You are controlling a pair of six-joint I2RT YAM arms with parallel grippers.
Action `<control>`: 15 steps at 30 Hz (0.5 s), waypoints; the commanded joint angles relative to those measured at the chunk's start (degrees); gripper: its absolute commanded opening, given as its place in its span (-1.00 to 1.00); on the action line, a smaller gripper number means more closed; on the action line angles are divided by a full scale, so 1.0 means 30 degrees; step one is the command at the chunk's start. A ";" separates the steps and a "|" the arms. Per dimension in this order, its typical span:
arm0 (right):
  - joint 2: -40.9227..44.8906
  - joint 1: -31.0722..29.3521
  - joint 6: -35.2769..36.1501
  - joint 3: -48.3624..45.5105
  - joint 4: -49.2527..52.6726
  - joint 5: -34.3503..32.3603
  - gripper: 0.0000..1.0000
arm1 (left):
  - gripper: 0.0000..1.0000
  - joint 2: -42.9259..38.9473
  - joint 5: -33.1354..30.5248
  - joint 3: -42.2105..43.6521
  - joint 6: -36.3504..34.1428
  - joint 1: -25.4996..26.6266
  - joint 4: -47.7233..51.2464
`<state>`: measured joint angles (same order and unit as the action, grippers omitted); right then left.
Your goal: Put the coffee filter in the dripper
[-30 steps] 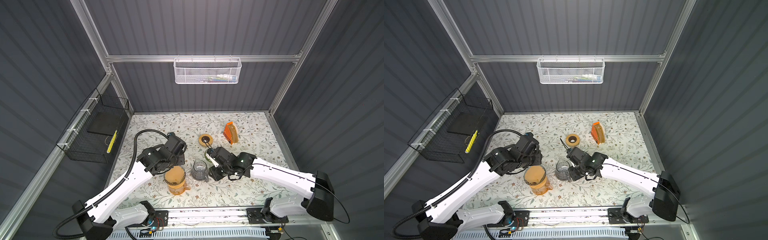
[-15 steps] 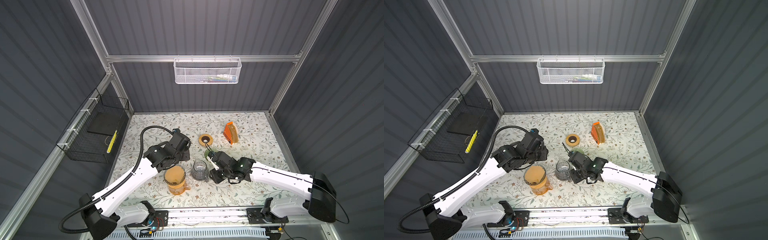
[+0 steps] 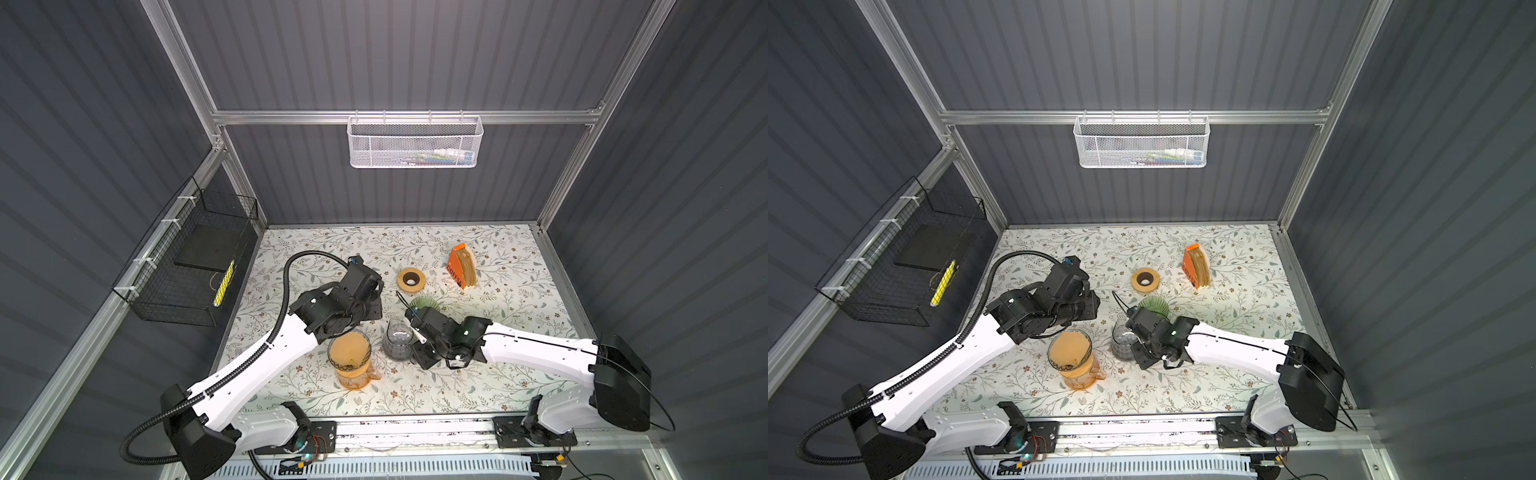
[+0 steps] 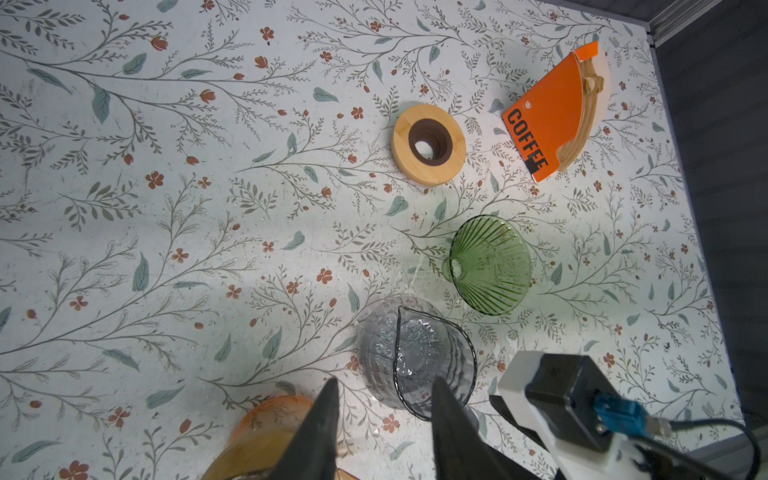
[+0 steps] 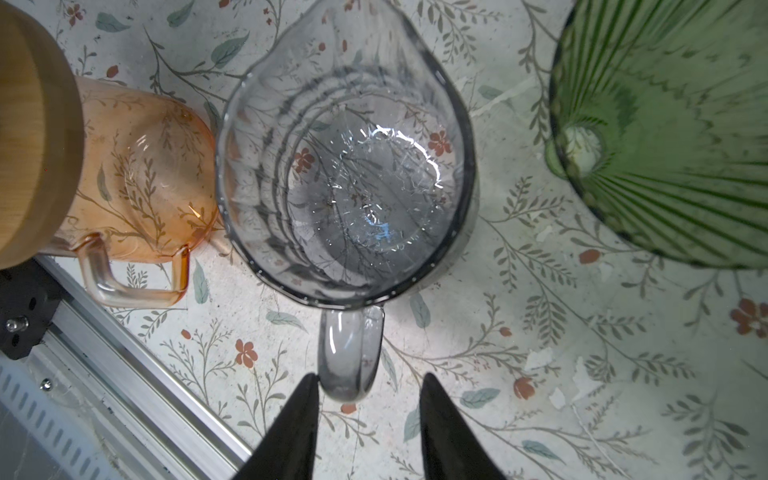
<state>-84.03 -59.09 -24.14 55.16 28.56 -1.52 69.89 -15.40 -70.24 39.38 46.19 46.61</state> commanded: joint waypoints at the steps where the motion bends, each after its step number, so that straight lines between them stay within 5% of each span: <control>1: -0.0486 -0.0165 0.0385 0.0678 0.0020 -0.0526 -0.18 | -0.24 -0.0027 0.0101 -0.0273 -0.0461 0.0083 -0.0097; 15: -0.2088 -0.0485 0.0637 0.1792 0.0576 -0.1335 -0.34 | -0.23 -0.0347 -0.0049 -0.0078 -0.0498 0.0069 0.0075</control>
<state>-89.30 -60.18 -22.76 59.05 28.62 -3.75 69.87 -15.42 -70.24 39.13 46.19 46.63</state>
